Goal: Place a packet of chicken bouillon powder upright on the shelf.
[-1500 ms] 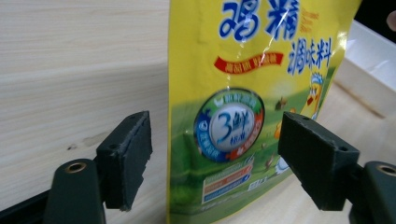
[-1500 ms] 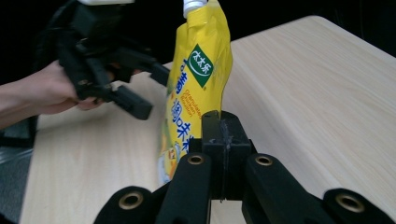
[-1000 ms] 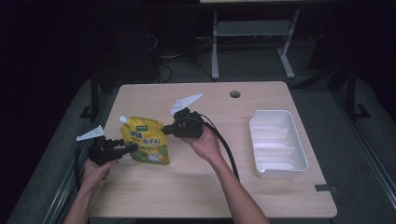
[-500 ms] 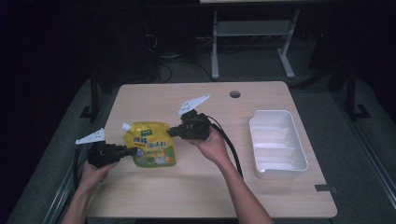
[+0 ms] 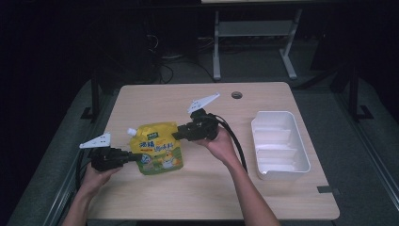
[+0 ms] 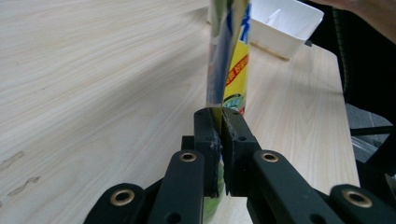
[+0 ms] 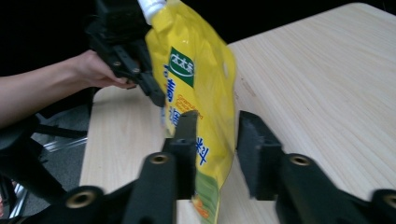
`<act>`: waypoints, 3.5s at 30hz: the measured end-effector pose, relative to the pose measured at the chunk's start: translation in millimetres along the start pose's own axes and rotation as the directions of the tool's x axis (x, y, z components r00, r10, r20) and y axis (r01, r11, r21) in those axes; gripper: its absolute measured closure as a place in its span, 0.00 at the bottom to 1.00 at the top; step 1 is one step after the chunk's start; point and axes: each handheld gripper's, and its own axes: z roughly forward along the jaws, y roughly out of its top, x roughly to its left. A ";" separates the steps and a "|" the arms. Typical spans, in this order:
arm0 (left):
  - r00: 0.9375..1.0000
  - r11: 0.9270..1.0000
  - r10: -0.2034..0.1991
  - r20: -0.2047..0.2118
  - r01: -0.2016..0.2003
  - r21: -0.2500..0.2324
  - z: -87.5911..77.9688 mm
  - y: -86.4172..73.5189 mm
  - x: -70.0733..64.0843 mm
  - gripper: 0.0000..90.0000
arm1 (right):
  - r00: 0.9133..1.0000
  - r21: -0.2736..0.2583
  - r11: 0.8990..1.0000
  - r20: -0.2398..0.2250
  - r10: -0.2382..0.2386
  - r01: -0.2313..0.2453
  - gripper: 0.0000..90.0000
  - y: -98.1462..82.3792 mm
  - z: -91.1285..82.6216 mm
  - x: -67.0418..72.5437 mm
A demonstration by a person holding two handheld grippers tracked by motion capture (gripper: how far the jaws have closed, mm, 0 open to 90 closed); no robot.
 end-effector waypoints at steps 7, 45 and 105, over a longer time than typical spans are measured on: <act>0.999 1.000 0.026 0.019 -0.026 0.012 1.8 1.0 -3.3 0.97 | 0.999 0.013 0.999 -0.007 0.048 -0.048 0.67 -3.7 15.3 -13.1; 0.996 0.999 0.031 -0.088 -0.028 0.027 5.5 2.2 -5.8 0.72 | 0.998 0.084 0.996 -0.062 -0.029 0.034 1.00 3.6 -7.9 10.1; 0.978 0.990 0.067 -0.196 -0.041 0.133 25.7 0.4 -15.3 0.29 | 0.995 -0.001 1.000 0.098 0.024 -0.024 1.00 -11.4 -130.4 10.2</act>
